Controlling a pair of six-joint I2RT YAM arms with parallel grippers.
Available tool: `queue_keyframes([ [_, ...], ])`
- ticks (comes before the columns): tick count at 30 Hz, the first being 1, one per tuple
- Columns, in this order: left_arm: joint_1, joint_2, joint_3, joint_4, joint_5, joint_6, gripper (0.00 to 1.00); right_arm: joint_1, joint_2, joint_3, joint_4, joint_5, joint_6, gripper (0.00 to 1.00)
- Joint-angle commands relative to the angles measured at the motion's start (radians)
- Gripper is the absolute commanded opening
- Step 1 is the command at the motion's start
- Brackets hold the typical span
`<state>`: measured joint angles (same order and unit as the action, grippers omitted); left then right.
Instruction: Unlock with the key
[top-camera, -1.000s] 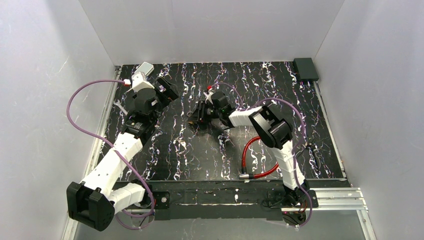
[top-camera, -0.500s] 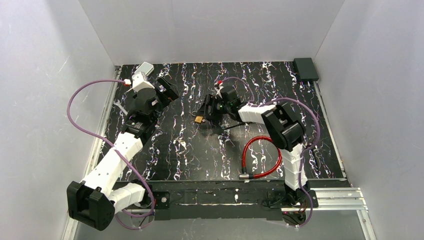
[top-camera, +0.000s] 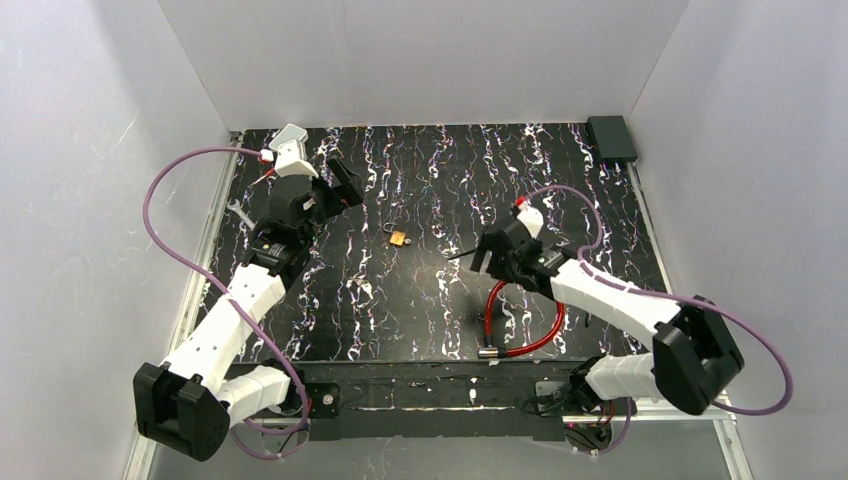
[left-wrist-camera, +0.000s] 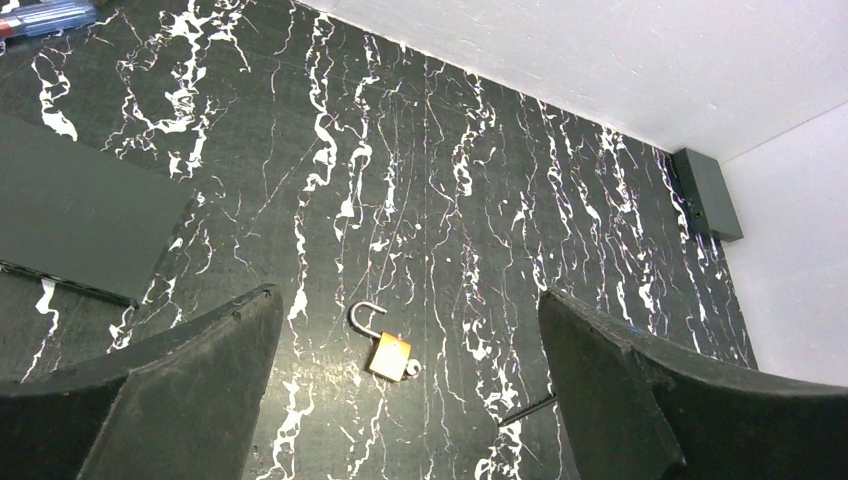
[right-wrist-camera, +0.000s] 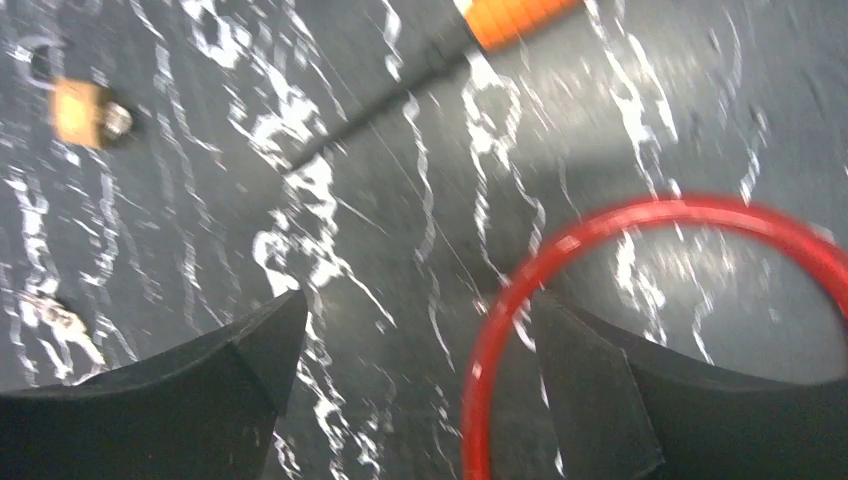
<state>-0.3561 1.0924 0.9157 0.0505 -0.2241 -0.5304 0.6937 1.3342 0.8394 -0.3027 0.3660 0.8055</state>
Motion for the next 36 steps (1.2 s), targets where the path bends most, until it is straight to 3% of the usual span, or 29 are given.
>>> queue_keyframes([
  [1,0.005,-0.010,0.040,-0.006,-0.015,0.037,0.98,0.091,-0.124,-0.109,-0.200,0.144,0.164,0.89],
  [7,0.005,-0.012,0.041,-0.009,-0.009,0.035,0.98,0.141,-0.160,-0.212,-0.166,0.066,0.172,0.80],
  [18,0.005,-0.002,0.046,-0.017,-0.021,0.047,0.98,0.274,-0.021,-0.208,-0.155,0.082,0.208,0.68],
  [20,0.005,0.002,0.052,-0.028,-0.027,0.047,0.98,0.278,0.002,-0.209,-0.148,0.083,0.195,0.61],
  [24,0.004,0.005,0.056,-0.033,-0.028,0.047,0.98,0.284,0.035,-0.205,-0.120,0.068,0.158,0.37],
  [28,0.005,0.014,0.066,-0.044,-0.035,0.046,0.98,0.288,0.060,-0.203,-0.088,0.047,0.133,0.26],
  [32,0.005,0.019,0.072,-0.065,-0.037,0.046,0.97,0.290,0.063,-0.210,-0.025,0.017,0.096,0.08],
  [34,0.005,0.019,0.073,-0.073,-0.038,0.044,0.97,0.290,0.055,-0.200,-0.006,0.015,0.068,0.01],
  [36,0.005,0.017,0.074,-0.076,-0.038,0.044,0.97,0.290,0.043,-0.174,-0.020,0.038,0.038,0.01],
])
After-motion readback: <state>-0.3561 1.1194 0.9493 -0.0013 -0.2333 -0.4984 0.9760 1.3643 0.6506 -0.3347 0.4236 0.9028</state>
